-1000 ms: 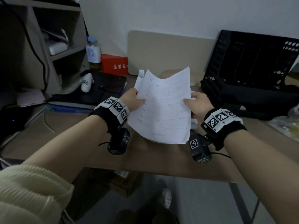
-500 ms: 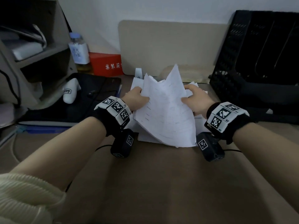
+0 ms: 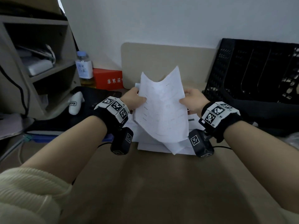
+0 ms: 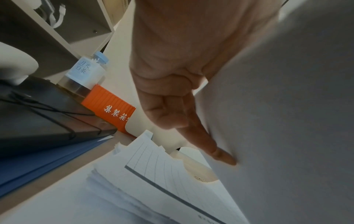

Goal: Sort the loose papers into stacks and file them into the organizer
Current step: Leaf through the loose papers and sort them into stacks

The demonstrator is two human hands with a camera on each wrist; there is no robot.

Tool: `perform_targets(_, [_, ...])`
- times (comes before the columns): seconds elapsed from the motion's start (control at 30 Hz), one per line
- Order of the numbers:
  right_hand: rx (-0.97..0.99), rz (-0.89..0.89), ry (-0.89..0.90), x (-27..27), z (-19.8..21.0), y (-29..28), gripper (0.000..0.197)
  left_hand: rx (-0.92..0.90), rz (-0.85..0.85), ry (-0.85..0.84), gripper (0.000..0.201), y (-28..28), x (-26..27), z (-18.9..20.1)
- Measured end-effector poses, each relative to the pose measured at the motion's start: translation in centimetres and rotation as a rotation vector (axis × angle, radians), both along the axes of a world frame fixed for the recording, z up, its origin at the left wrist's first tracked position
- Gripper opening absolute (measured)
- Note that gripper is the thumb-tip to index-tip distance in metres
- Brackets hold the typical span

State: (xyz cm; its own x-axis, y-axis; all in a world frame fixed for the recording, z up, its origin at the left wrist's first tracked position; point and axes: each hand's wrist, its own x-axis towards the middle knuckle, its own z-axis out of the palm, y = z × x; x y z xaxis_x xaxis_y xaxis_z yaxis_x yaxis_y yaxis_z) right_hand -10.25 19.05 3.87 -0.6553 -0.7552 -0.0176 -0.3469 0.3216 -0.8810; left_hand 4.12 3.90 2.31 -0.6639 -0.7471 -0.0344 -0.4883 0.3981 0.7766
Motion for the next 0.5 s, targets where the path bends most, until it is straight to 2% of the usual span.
perform_targets(0.2, [-0.068, 0.005, -0.001, -0.8, -0.2, -1.5, 0.029, 0.076, -0.013, 0.045, 0.044, -0.4, -0.9, -0.5])
perform_targets(0.3, [-0.102, 0.024, 0.012, -1.9, -0.6, -3.0, 0.029, 0.041, 0.010, 0.066, 0.048, -1.7, -2.1, -1.6])
perform_targets(0.37, [-0.121, 0.044, 0.015, -3.0, -0.7, -4.3, 0.028, -0.009, 0.039, 0.111, 0.047, -2.8, -2.9, -1.9])
perform_targets(0.5, [-0.228, 0.057, 0.049, -5.3, -0.7, -7.2, 0.023, 0.003, 0.114, 0.259, 0.041, -5.1, -4.9, -1.8])
